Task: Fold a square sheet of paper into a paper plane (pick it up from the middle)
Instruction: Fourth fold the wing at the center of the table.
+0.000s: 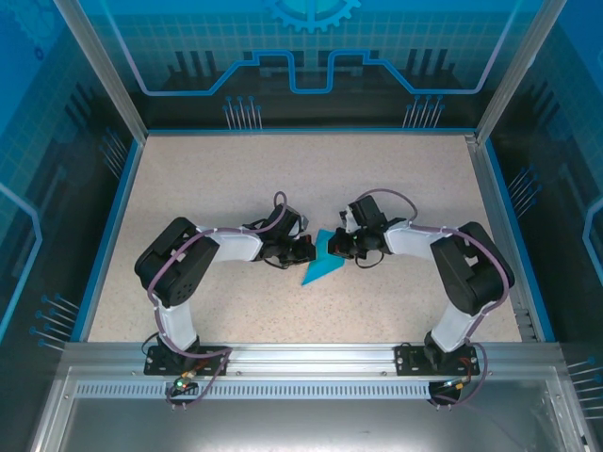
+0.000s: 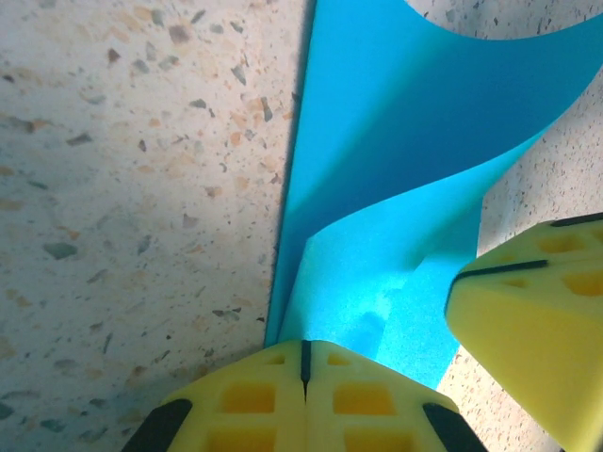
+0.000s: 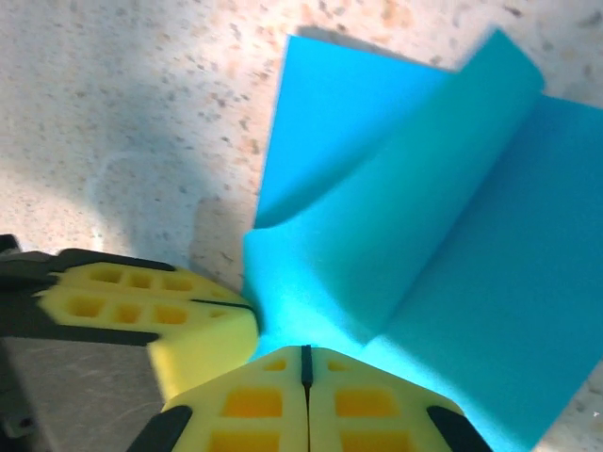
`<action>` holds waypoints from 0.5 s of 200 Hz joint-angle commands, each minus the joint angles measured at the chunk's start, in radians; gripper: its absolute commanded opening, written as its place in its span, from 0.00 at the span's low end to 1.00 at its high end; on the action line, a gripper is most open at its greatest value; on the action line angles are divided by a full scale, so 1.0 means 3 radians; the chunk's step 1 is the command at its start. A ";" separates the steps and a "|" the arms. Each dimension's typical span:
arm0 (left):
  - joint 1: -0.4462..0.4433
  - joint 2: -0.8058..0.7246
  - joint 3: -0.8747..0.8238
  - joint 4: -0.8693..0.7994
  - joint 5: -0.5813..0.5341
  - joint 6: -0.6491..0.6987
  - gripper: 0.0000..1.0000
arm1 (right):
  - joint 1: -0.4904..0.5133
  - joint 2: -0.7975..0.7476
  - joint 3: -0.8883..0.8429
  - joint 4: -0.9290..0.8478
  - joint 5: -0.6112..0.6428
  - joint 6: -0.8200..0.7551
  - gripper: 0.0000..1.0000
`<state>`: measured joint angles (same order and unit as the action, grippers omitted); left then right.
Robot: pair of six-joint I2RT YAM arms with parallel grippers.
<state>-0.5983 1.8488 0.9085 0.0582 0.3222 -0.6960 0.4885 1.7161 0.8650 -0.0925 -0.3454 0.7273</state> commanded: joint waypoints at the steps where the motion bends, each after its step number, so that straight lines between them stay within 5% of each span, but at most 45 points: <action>1: 0.0007 0.0137 -0.0017 -0.0411 -0.0108 0.0120 0.00 | 0.0075 0.0093 0.0200 0.0037 -0.0051 -0.0096 0.06; 100: 0.0004 0.0157 0.0003 -0.0663 -0.0138 0.0171 0.00 | -0.0211 0.0492 0.0183 0.0282 -0.0061 -0.0193 0.05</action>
<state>-0.5983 1.8496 0.9215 0.0265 0.3218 -0.6765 0.4820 1.8462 0.9348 -0.0372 -0.3668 0.7029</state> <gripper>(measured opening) 0.050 0.053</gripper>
